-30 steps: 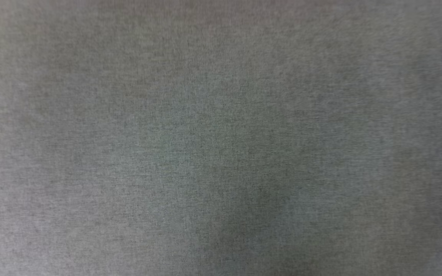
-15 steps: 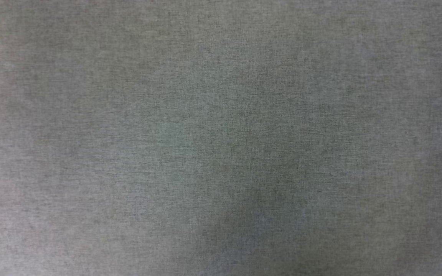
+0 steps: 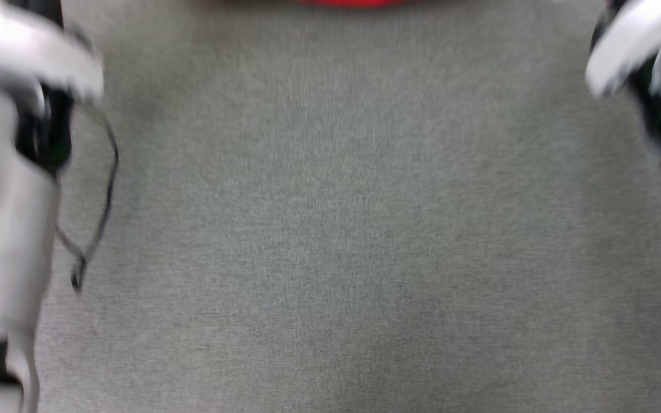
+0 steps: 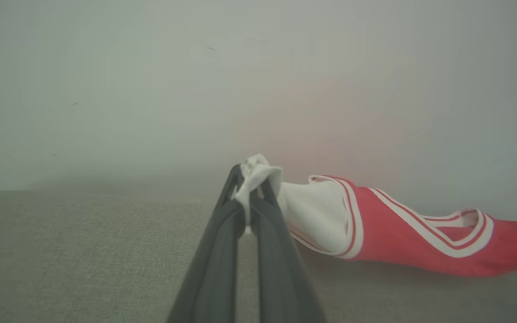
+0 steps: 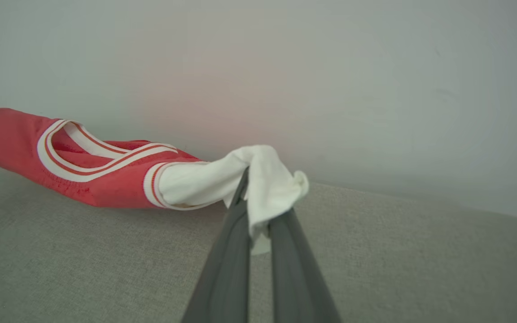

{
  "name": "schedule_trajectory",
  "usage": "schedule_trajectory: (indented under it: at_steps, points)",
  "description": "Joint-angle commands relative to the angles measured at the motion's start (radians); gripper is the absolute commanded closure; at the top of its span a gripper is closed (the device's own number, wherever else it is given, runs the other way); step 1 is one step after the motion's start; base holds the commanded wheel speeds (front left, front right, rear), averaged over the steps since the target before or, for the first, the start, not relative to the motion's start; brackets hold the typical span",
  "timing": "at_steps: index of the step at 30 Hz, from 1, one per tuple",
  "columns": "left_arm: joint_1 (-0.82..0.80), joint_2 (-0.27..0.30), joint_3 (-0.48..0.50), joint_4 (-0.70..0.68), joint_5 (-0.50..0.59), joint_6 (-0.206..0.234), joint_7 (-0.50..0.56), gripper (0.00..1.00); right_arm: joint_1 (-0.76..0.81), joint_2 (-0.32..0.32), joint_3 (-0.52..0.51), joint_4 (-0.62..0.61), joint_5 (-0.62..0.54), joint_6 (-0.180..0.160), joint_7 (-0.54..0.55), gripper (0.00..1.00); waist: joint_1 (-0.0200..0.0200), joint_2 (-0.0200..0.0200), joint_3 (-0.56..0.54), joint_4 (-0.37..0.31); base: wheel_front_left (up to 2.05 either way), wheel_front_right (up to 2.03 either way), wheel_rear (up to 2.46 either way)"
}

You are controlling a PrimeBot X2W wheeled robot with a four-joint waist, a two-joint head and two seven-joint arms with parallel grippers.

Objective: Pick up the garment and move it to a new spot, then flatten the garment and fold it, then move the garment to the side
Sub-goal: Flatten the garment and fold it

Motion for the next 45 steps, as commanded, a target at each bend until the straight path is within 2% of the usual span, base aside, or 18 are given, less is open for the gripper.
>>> schedule_trajectory:
  at_steps: [1, 3, 5, 10, 11, 16, 22, 25, 26, 27, 28, 32, 37, 41, 45]
  points:
    - [0.12, 0.018, 0.029, -0.052, -0.01, 0.001, -0.007, 1.0, 0.114, -0.017, -0.004, -0.051, 0.023, -0.001, -0.005, 1.0, 0.0, 0.0, -0.119, -0.011, 0.0, 0.0, 0.0]
    - [0.182, 0.024, 0.043, -0.084, -0.011, 0.001, -0.007, 1.0, 0.172, -0.024, -0.006, -0.077, 0.031, -0.001, 0.002, 1.0, 0.0, 0.0, -0.141, -0.014, 0.0, 0.0, 0.0]
    - [0.311, 0.024, 0.074, -0.151, -0.022, 0.013, -0.007, 1.0, 0.285, -0.033, -0.019, -0.142, 0.039, -0.001, 0.008, 1.0, 0.0, 0.0, -0.181, -0.021, 0.0, 0.0, 0.0]
    - [0.62, 0.026, 0.116, -0.328, -0.029, 0.088, -0.007, 1.0, 0.565, -0.033, -0.088, -0.302, 0.036, -0.001, 0.064, 1.0, 0.0, 0.0, -0.265, -0.033, 0.0, 0.0, 0.0]
    - [0.79, 0.024, 0.122, -0.432, -0.043, 0.14, 0.008, 1.0, 0.747, -0.008, -0.152, -0.394, 0.018, -0.001, 0.116, 1.0, 0.0, 0.0, -0.31, -0.03, 0.0, 0.0, 0.0]
    - [1.035, 0.016, 0.134, -0.592, -0.081, 0.229, 0.054, 1.0, 1.031, 0.055, -0.261, -0.539, -0.012, -0.001, 0.219, 1.0, 0.0, 0.0, -0.367, -0.022, 0.0, 0.0, 0.0]
    - [1.258, 0.02, 0.135, -0.738, -0.115, 0.317, 0.131, 1.0, 1.3, 0.133, -0.345, -0.653, -0.055, -0.001, 0.354, 1.0, 0.0, 0.0, -0.413, -0.014, 0.0, 0.0, 0.0]
    - [1.329, 0.017, 0.123, -0.775, -0.122, 0.351, 0.165, 1.0, 1.377, 0.167, -0.362, -0.693, -0.083, -0.001, 0.41, 1.0, 0.0, 0.0, -0.423, -0.013, 0.0, 0.0, 0.0]
    - [1.346, 0.016, 0.118, -0.786, -0.122, 0.36, 0.174, 1.0, 1.397, 0.17, -0.37, -0.702, -0.097, -0.001, 0.426, 0.93, 0.0, 0.0, -0.427, -0.01, 0.0, 0.0, 0.0]
    - [1.358, 0.015, 0.116, -0.796, -0.12, 0.369, 0.178, 1.0, 1.408, 0.181, -0.377, -0.71, -0.1, -0.001, 0.438, 0.68, 0.0, 0.0, -0.429, -0.008, 0.0, 0.0, 0.0]
    - [1.366, 0.009, 0.114, -0.807, -0.125, 0.375, 0.184, 1.0, 1.42, 0.191, -0.38, -0.713, -0.103, -0.001, 0.451, 0.0, 0.0, 0.0, -0.432, -0.005, 0.0, 0.0, 0.0]
    - [1.363, 0.006, 0.097, -0.849, -0.122, 0.375, 0.192, 1.0, 1.395, 0.201, -0.392, -0.762, -0.107, -0.001, 0.442, 0.0, 0.0, 0.0, -0.434, 0.009, 0.0, 0.0, 0.0]
    - [1.333, 0.018, 0.076, -0.898, -0.088, 0.381, 0.198, 1.0, 1.267, 0.202, -0.455, -0.795, -0.099, -0.001, 0.354, 0.0, 0.0, 0.0, -0.424, 0.024, 0.0, 0.0, 0.0]
    - [1.299, 0.034, 0.057, -0.939, -0.052, 0.388, 0.203, 1.0, 1.085, 0.189, -0.513, -0.702, -0.088, -0.001, 0.306, 0.0, 0.0, 0.0, -0.384, 0.046, 0.0, 0.0, 0.0]
    - [1.235, 0.042, 0.035, -0.971, -0.01, 0.382, 0.2, 1.0, 0.85, 0.143, -0.562, -0.514, -0.077, -0.001, 0.283, 0.0, 0.0, 0.0, -0.312, 0.103, 0.0, 0.0, 0.0]
